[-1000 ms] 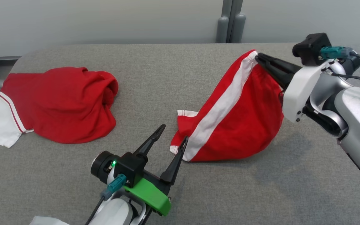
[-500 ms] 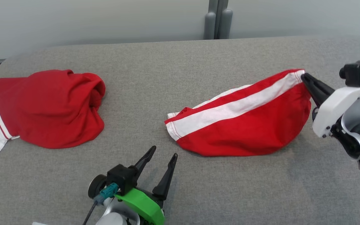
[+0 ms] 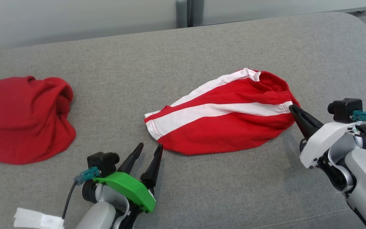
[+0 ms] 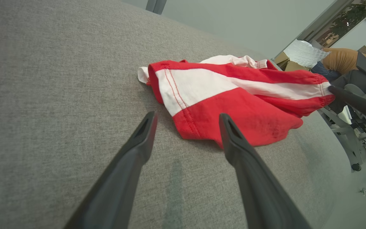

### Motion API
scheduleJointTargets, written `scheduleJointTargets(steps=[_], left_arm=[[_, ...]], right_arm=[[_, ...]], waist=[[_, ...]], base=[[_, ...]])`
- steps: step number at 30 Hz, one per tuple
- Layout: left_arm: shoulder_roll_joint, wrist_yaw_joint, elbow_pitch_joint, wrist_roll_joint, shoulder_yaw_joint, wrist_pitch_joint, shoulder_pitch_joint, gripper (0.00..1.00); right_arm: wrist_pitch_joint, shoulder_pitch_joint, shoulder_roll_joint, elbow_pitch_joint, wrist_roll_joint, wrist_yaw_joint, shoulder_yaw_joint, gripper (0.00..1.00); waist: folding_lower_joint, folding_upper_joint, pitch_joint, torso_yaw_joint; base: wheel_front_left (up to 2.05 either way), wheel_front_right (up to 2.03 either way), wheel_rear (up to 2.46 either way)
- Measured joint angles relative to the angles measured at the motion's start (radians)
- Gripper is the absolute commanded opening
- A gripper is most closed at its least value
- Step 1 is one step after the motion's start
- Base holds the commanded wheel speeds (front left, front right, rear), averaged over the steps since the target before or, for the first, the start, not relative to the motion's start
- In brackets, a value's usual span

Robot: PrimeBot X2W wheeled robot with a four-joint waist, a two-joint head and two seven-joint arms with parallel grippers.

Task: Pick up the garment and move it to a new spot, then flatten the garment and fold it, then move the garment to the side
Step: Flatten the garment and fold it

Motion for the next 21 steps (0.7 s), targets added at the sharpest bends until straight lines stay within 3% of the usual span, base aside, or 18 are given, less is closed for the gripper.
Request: scheduleJointTargets(steps=[9, 21], left_arm=[[-0.002, 0.001, 0.089, -0.006, -0.011, 0.033, -0.108, 1.00], [-0.004, 0.018, 0.161, -0.030, -0.013, 0.028, -0.154, 1.00]], right_arm=[[-0.045, 0.000, 0.027, 0.029, 0.000, 0.002, 0.005, 0.00], [-0.068, 0.000, 0.036, 0.061, -0.004, 0.014, 0.017, 0.00]], waist=[[0.0000, 0.0000, 0.038, -0.045], [0.0000, 0.0000, 0.046, -0.044]], base=[[0.00, 0.00, 0.00], [0.00, 0.00, 0.00]])
